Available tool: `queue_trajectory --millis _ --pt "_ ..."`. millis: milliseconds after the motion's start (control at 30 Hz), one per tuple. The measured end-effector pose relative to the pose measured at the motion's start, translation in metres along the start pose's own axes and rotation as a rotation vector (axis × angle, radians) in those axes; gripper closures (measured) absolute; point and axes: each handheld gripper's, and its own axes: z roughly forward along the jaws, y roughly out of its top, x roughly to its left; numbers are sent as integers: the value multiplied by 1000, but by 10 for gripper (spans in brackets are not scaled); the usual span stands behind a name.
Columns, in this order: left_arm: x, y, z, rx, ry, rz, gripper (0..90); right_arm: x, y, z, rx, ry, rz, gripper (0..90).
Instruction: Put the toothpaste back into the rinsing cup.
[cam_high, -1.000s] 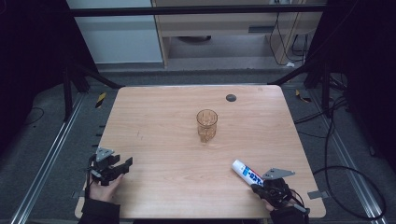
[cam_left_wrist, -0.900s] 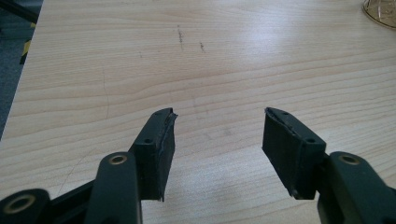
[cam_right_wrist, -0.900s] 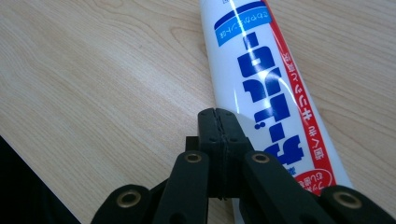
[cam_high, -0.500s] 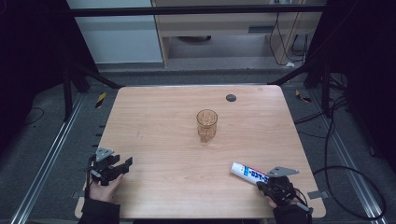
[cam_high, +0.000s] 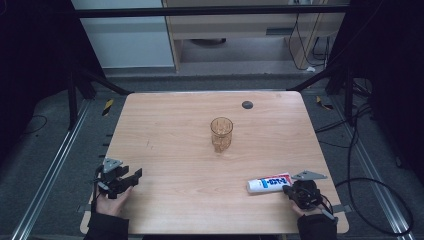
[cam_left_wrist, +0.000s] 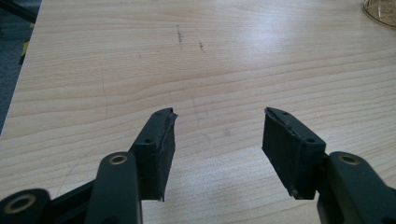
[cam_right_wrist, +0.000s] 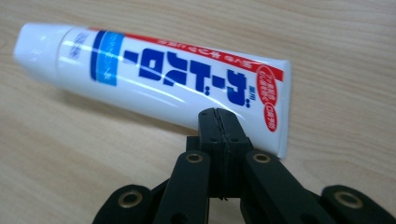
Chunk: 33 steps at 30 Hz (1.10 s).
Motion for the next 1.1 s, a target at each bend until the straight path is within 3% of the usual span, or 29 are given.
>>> queue_trajectory --millis 633,1100 --pt "0 0 1 -1 1 1 428 -15 23 25 -31 2 64 900" --pt "0 0 2 1 1 3 429 -14 41 41 -46 17 52 900"
